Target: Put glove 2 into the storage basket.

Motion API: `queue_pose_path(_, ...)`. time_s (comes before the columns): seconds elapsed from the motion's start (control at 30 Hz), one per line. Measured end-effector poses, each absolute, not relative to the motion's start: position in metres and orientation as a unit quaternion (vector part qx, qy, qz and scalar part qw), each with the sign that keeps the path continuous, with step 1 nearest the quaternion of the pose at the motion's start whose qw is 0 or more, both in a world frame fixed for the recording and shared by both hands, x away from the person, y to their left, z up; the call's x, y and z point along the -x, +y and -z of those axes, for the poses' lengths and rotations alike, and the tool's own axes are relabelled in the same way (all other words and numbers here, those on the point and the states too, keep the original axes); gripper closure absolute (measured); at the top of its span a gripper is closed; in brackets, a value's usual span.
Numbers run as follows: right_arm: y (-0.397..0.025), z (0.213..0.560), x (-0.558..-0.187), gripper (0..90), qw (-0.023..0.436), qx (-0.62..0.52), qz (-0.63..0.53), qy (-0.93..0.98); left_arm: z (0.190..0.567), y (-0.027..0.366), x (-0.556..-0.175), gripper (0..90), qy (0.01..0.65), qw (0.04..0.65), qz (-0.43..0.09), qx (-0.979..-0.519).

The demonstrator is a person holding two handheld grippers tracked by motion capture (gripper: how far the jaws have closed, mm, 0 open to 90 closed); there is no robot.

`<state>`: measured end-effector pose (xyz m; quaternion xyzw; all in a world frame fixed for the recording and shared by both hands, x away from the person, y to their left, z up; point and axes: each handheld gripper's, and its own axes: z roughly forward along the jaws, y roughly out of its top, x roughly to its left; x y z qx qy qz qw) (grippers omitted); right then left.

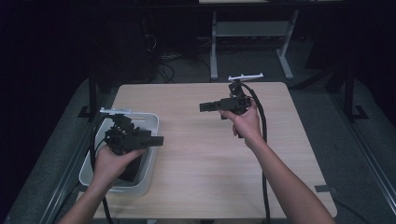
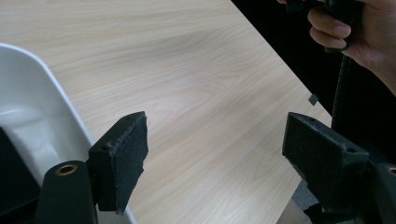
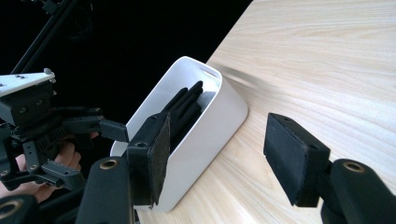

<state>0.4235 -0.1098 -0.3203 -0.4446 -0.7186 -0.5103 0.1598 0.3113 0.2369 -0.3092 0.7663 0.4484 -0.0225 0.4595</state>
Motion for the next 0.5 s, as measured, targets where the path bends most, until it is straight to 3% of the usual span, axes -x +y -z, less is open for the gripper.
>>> queue_pose_path(0.5,-0.148,0.324,-0.416,37.9,0.151,0.465,0.518,-0.702,0.311,0.215,-0.315,21.0,0.433,0.459,0.025,-0.775)
